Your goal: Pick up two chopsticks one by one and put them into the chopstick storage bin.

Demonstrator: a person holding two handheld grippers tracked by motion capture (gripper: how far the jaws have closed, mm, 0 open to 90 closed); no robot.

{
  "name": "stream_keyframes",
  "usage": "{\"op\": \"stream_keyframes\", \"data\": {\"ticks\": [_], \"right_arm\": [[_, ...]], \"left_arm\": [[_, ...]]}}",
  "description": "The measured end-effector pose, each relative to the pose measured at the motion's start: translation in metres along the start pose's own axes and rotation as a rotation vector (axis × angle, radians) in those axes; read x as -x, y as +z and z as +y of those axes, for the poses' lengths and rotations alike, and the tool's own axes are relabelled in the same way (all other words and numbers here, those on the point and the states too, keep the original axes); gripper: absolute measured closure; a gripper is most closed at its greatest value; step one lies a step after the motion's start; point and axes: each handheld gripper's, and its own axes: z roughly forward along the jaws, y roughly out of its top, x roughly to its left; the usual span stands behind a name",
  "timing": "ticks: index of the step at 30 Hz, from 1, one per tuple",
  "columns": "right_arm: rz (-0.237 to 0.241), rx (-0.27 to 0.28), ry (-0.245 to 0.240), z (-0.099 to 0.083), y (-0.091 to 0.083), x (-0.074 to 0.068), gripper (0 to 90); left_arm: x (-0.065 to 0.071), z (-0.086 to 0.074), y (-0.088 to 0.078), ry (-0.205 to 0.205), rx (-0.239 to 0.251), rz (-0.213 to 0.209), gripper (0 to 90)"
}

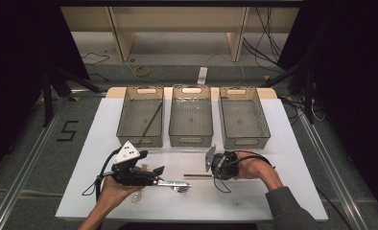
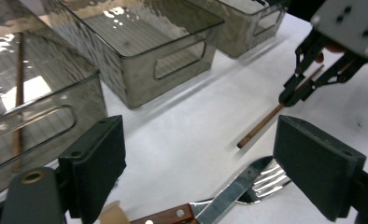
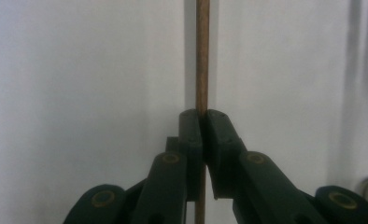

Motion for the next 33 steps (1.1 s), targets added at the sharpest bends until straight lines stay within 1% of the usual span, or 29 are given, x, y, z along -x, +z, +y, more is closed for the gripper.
{"op": "stream_keyframes", "data": {"ticks": [4, 7, 8, 9, 10, 11, 14, 17, 20, 23, 24, 25, 26, 30, 33], "right_arm": [[-0.039, 0.014, -0.029, 0.007, -0.011, -0.005, 85.8], [-0.052, 0.033, -0.044, 0.013, -0.02, -0.01, 85.7], [-0.056, 0.039, -0.05, 0.015, -0.021, -0.011, 85.7], [-0.057, 0.037, -0.061, 0.017, -0.023, -0.012, 85.7], [-0.061, 0.041, -0.068, 0.018, -0.025, -0.014, 85.7], [-0.057, 0.049, -0.063, 0.02, -0.026, -0.016, 85.7], [-0.063, 0.06, -0.087, 0.025, -0.028, -0.018, 85.7], [-0.073, 0.066, -0.101, 0.028, -0.031, -0.021, 85.7], [-0.081, 0.07, -0.113, 0.032, -0.033, -0.023, 85.7], [-0.083, 0.073, -0.136, 0.036, -0.034, -0.026, 85.7], [-0.085, 0.072, -0.134, 0.037, -0.034, -0.028, 85.7], [-0.084, 0.073, -0.147, 0.038, -0.034, -0.028, 85.7], [-0.083, 0.07, -0.146, 0.039, -0.034, -0.029, 85.7], [-0.086, 0.073, -0.164, 0.042, -0.034, -0.032, 85.7], [-0.079, 0.062, -0.18, 0.045, -0.034, -0.035, 85.7]], "left_arm": [[0.007, 0.001, 0.006, 0.04, -0.022, -0.012, 16.3], [0.013, 0.001, 0.012, 0.072, -0.045, -0.035, 16.7], [0.016, 0.001, 0.013, 0.086, -0.06, -0.047, 17.1], [0.018, 0.0, 0.015, 0.097, -0.07, -0.055, 17.3], [0.02, 0.0, 0.017, 0.114, -0.086, -0.062, 17.5], [0.022, 0.0, 0.019, 0.124, -0.094, -0.065, 17.7], [0.028, 0.0, 0.023, 0.158, -0.121, -0.077, 18.9], [0.031, -0.001, 0.027, 0.168, -0.151, -0.097, 20.4], [0.035, -0.002, 0.03, 0.178, -0.176, -0.109, 21.8], [0.039, -0.002, 0.033, 0.205, -0.192, -0.109, 23.8], [0.04, -0.002, 0.034, 0.211, -0.197, -0.113, 25.1], [0.041, -0.002, 0.035, 0.216, -0.205, -0.12, 26.6], [0.042, -0.002, 0.035, 0.22, -0.21, -0.123, 28.1], [0.047, -0.003, 0.038, 0.25, -0.238, -0.135, 35.6], [0.049, -0.003, 0.039, 0.255, -0.254, -0.152, 42.1]]}}
